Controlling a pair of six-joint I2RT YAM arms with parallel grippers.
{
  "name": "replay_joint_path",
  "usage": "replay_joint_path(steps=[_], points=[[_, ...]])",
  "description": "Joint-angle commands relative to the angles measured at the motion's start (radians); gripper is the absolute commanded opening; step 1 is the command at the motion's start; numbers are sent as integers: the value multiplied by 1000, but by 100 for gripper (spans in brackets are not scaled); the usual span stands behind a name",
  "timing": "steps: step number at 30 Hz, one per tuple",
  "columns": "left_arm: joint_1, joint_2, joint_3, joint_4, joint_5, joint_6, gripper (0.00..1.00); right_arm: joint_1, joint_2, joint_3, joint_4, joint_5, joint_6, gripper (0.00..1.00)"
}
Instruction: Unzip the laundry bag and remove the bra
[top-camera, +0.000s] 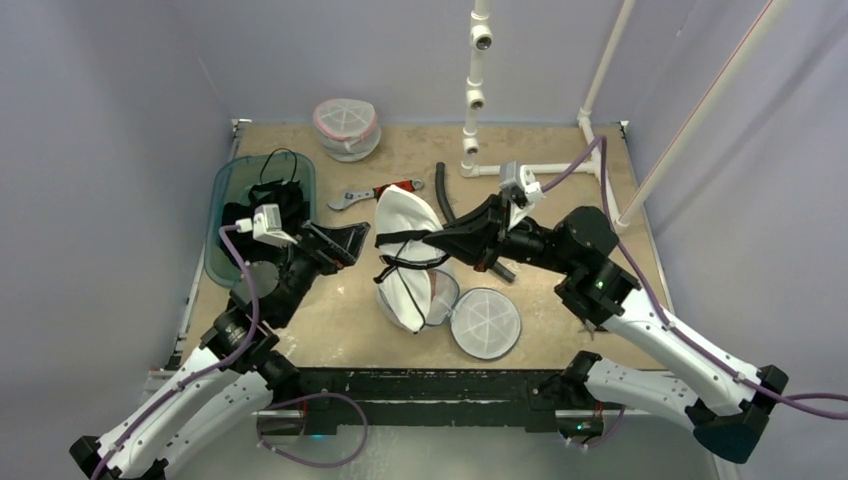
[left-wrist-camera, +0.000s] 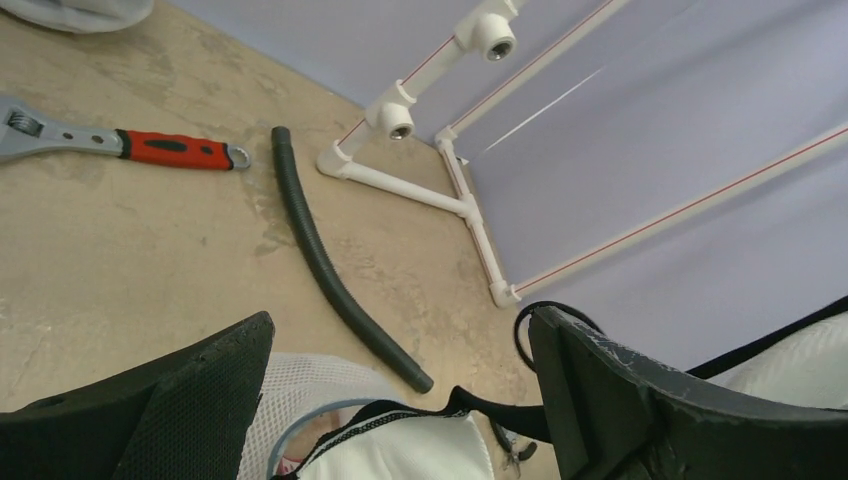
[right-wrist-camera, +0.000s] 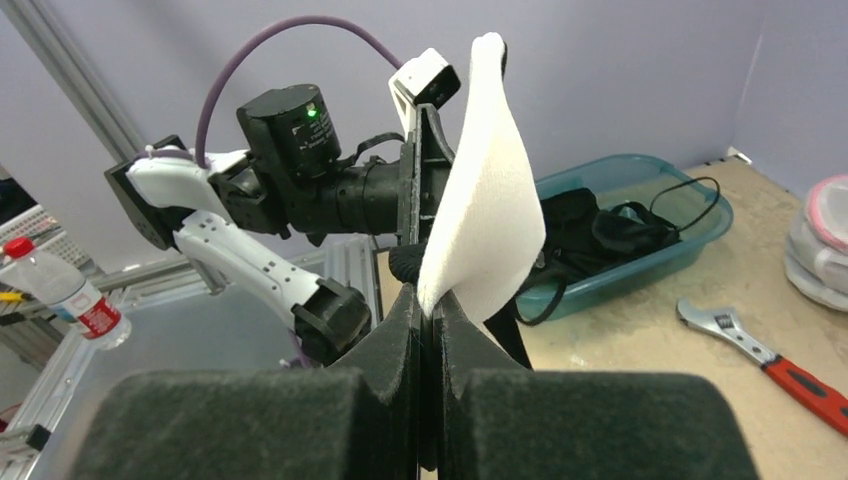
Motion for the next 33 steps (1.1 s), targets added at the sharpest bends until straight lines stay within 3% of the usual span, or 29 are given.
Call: replay_joint_path(steps=[1, 11, 25, 33], points=[[5, 4, 14, -63, -30, 24, 97, -11, -89, -78, 44, 82, -4, 0], [5, 45, -78, -45, 40, -16, 96, -17, -163, -415, 130, 190, 149, 0], [5, 31, -155, -61, 85, -43, 93, -21, -15, -541, 221, 161, 319, 0], [4, -3, -91, -111, 62, 3, 91, -22, 29, -624, 220, 177, 412, 0]])
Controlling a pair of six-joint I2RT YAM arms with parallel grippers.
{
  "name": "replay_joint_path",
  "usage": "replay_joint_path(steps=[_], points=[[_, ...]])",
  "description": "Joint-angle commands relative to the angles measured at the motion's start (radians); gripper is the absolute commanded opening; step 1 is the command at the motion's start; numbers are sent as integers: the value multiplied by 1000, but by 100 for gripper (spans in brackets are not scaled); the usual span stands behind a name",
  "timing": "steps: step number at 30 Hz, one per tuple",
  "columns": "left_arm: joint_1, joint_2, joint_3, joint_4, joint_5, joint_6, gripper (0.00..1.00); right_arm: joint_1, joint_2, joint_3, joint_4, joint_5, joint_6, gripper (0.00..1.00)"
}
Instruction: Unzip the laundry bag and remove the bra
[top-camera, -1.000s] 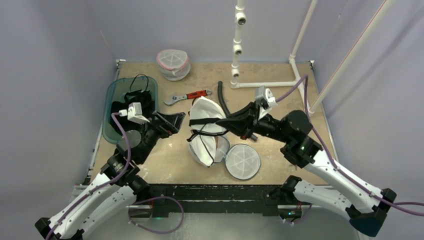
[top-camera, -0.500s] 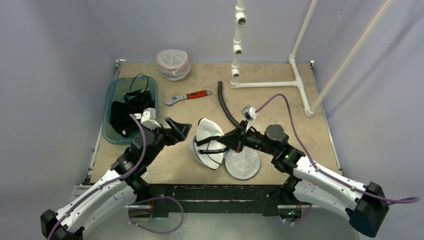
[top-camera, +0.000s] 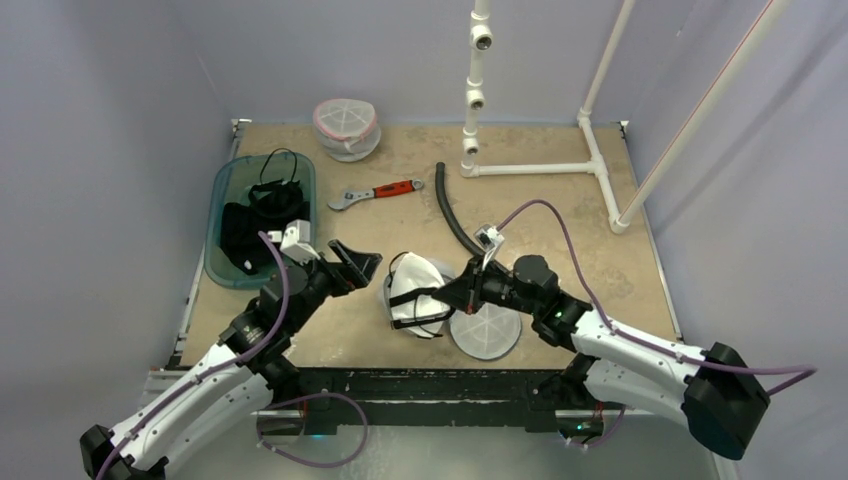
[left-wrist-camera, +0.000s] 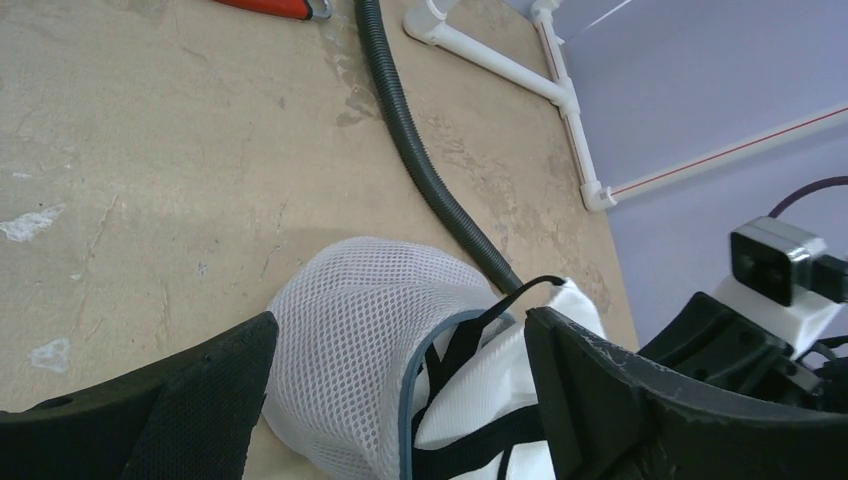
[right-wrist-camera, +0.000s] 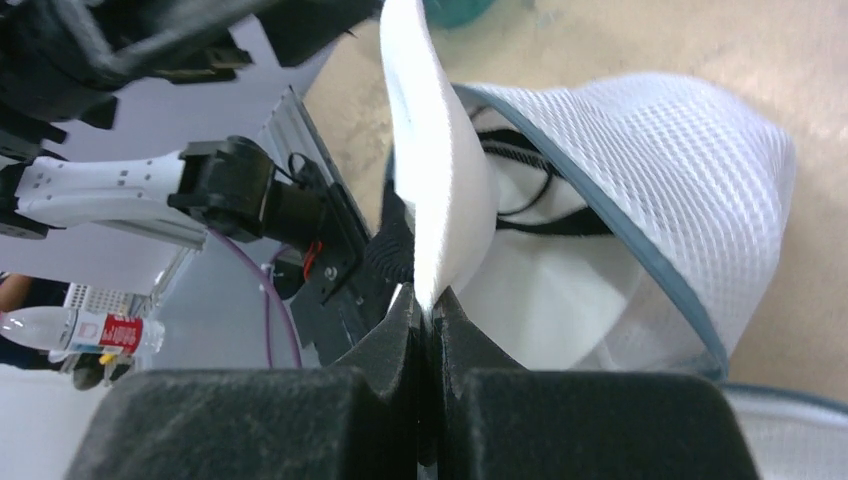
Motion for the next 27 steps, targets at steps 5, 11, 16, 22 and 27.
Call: replay_joint_path(steps=[5, 11, 16, 22, 27], points=[[4, 0, 132, -32, 37, 90, 90, -4, 48, -76, 81, -3, 115, 8], [5, 18, 129, -15, 64, 95, 89, -4, 42, -49, 25, 6, 119, 48], [5, 38, 139, -8, 89, 121, 89, -5, 1, -16, -86, 37, 122, 68], [5, 69, 188, -31, 133, 192, 87, -4, -76, 8, -251, 126, 180, 79], [3, 54, 204, -58, 114, 219, 86, -4, -185, -14, -393, 202, 300, 80]])
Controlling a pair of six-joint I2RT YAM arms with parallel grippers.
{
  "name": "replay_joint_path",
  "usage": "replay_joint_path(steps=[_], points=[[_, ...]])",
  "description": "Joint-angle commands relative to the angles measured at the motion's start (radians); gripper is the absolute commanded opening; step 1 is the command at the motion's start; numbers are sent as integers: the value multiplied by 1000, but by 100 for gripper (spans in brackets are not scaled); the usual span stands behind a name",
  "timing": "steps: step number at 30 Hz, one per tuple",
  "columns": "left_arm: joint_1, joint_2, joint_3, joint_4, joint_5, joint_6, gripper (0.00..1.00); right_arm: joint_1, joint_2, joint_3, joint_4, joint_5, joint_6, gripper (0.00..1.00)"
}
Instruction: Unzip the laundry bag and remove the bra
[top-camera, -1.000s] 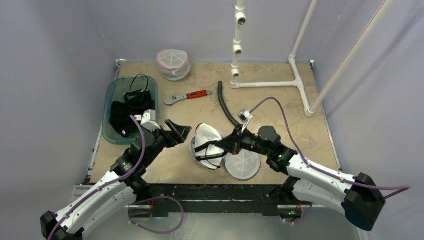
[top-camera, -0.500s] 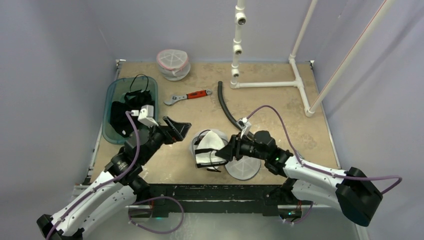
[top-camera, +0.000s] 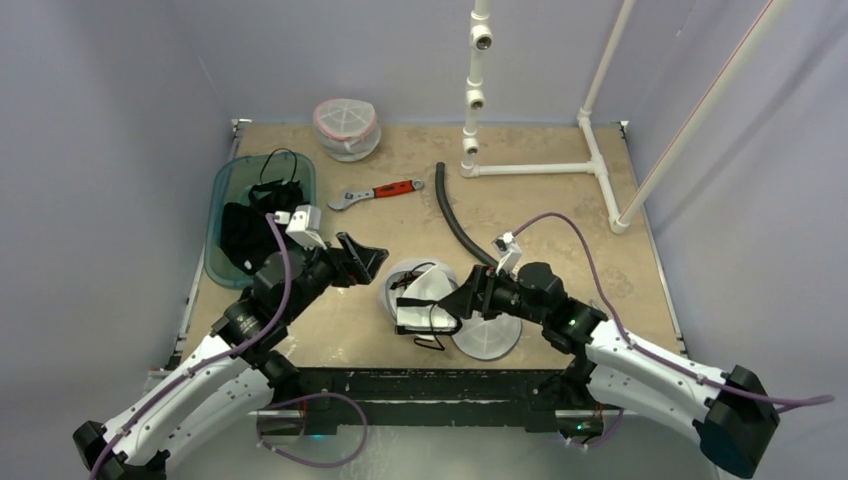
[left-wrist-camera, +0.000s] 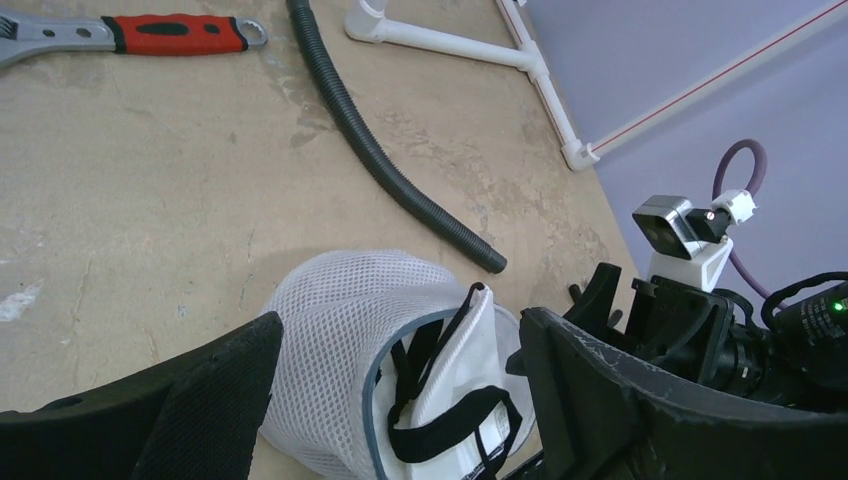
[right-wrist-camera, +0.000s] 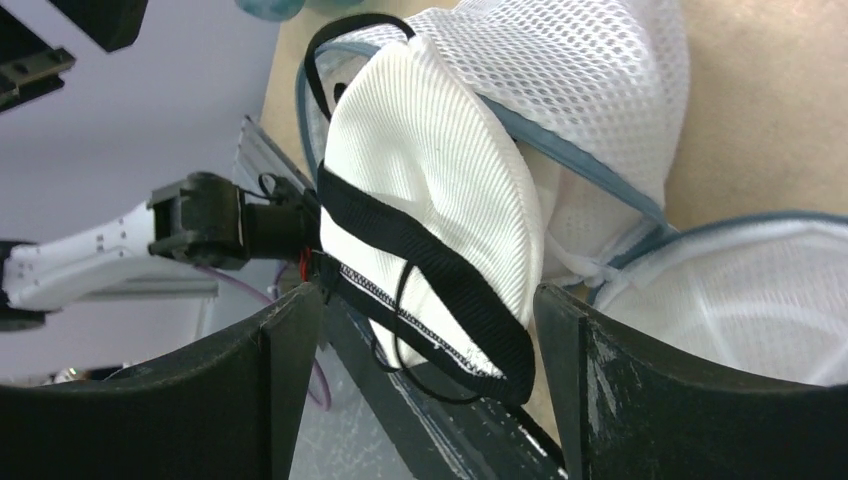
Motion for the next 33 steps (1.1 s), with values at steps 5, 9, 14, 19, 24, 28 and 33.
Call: replay_joint_path(steps=[5, 9, 14, 19, 24, 28, 33], points=[[4, -31, 39, -5, -6, 42, 86, -5, -176, -89, -81, 0, 299, 86], [5, -33, 17, 18, 2, 20, 86, -4, -185, -135, 6, -30, 381, 93], [6, -37, 11, 21, 18, 1, 87, -5, -183, -177, 53, -49, 443, 94], [5, -60, -9, 21, 20, -17, 86, -3, -111, -261, 226, -96, 535, 96], [4, -76, -5, 2, 15, -21, 86, -1, -107, -250, 198, -81, 532, 96], [4, -80, -4, -5, 12, -20, 86, -1, -102, -268, 217, -85, 542, 96], [5, -78, -6, -12, 20, -22, 86, 2, 12, -260, 309, -122, 539, 95]])
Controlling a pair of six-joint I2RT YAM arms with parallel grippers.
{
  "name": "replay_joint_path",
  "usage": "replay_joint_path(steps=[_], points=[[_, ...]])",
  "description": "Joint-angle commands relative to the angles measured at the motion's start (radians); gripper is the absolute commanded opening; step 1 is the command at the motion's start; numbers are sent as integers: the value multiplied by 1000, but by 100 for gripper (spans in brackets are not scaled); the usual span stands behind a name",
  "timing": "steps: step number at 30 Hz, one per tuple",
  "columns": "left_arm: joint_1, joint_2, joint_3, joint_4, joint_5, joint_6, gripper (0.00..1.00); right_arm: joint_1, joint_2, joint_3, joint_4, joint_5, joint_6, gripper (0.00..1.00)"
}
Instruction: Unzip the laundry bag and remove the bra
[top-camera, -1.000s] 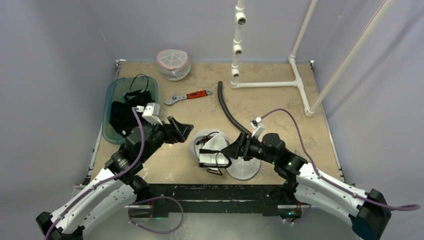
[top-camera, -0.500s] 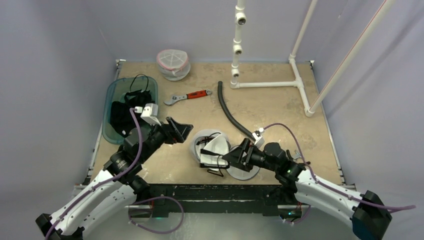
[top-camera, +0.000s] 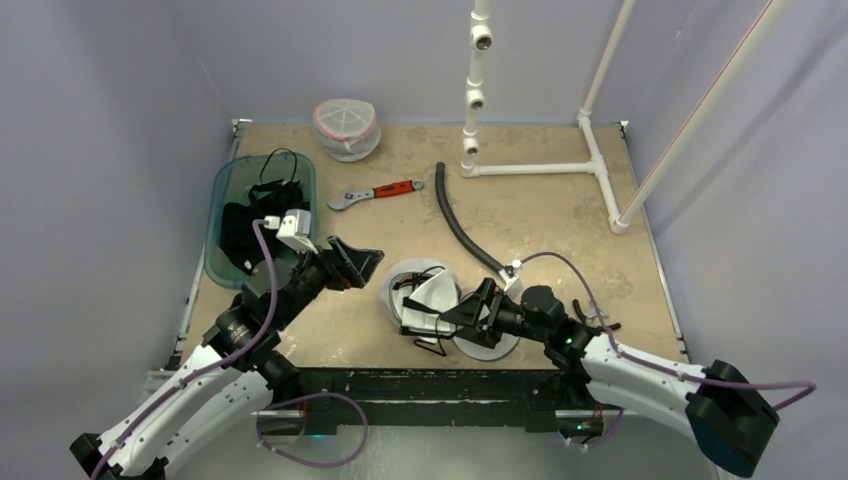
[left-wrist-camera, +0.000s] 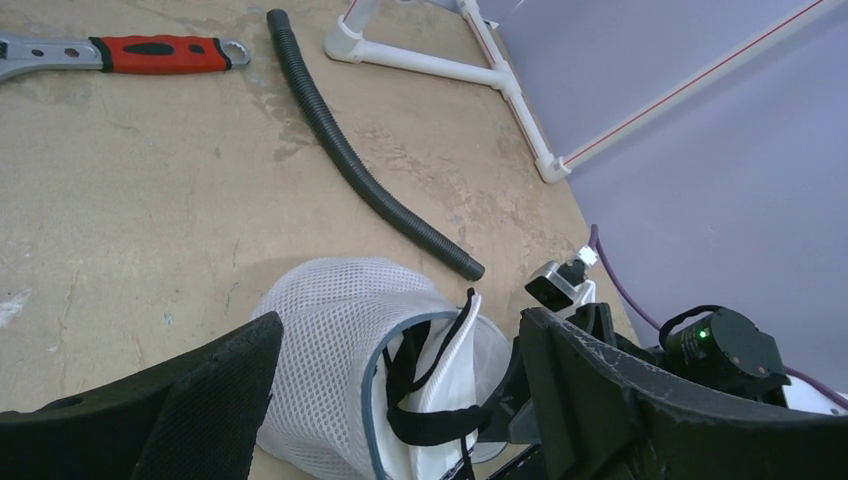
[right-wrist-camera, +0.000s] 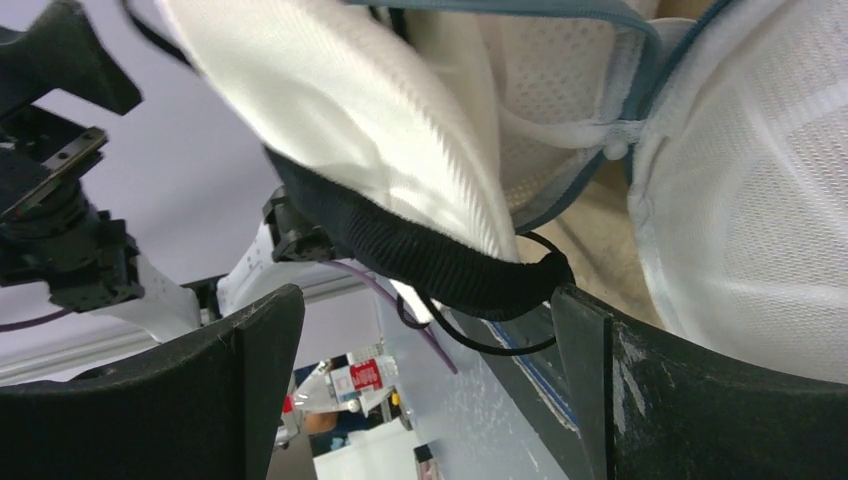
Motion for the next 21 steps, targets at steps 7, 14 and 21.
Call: replay_joint_path(steps=[7, 14, 21], points=[[4, -37, 7, -36, -3, 2, 87, 1, -106, 196, -332, 64, -159, 96], [5, -54, -5, -40, -1, -1, 87, 0, -194, 220, -519, 133, -213, 96], [4, -71, -9, -59, -3, -6, 87, 1, -168, 113, -374, 85, -180, 95]])
